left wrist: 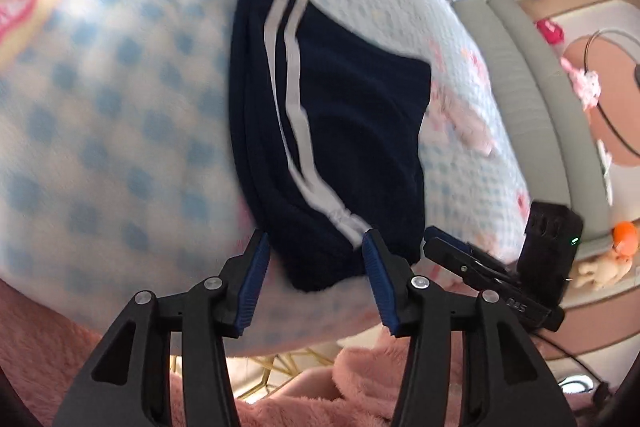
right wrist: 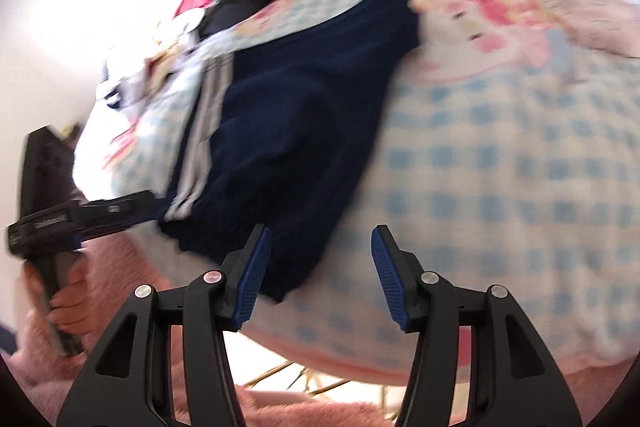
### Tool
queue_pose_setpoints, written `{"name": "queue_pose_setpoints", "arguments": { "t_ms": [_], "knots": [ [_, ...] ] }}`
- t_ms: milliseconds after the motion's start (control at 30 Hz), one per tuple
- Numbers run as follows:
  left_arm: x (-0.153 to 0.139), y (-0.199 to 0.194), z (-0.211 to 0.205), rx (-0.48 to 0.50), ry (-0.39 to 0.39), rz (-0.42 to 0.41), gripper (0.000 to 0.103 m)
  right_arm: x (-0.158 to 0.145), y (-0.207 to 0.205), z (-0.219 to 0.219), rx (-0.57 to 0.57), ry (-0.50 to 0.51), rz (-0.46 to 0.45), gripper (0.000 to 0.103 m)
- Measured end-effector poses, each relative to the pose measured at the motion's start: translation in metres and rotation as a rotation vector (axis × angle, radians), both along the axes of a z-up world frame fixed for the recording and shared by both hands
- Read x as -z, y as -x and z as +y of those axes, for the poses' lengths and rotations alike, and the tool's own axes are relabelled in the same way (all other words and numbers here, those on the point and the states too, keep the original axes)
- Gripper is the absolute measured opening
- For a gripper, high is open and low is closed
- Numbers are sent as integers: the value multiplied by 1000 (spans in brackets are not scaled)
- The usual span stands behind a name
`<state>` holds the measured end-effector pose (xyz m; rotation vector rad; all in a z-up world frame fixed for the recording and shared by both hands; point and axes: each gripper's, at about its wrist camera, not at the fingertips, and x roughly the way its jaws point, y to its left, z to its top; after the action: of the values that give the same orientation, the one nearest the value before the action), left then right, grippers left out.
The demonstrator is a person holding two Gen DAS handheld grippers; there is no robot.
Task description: Fold clothes
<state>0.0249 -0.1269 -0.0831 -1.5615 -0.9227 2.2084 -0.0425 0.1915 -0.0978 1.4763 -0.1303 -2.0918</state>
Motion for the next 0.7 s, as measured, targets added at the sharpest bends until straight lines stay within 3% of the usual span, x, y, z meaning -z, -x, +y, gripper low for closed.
{"name": "queue_pose_setpoints", "arguments": {
  "t_ms": [133,267,333,400,600,700],
  "knots": [
    [18,3,5,-15,-29,-27,57,15,-11,-22,-85,-15,-35,57],
    [24,1,5,-34,-34,-38,53,36,-11,-28,-61,-16,-75,60],
    [15,-3,10,-7,-32,2,39,31,-12,-26,-61,23,-54,47],
    [10,-2,14,-2,-40,20,37,23,-14,-22,-66,69,-29,38],
    [-7,2,6,-7,-130,45,32,-3,-12,-13,-58,155,0,34],
    [-12,12,-5,-28,-262,-2,33,-12,2,-17,-44,198,-11,36]
  ]
}}
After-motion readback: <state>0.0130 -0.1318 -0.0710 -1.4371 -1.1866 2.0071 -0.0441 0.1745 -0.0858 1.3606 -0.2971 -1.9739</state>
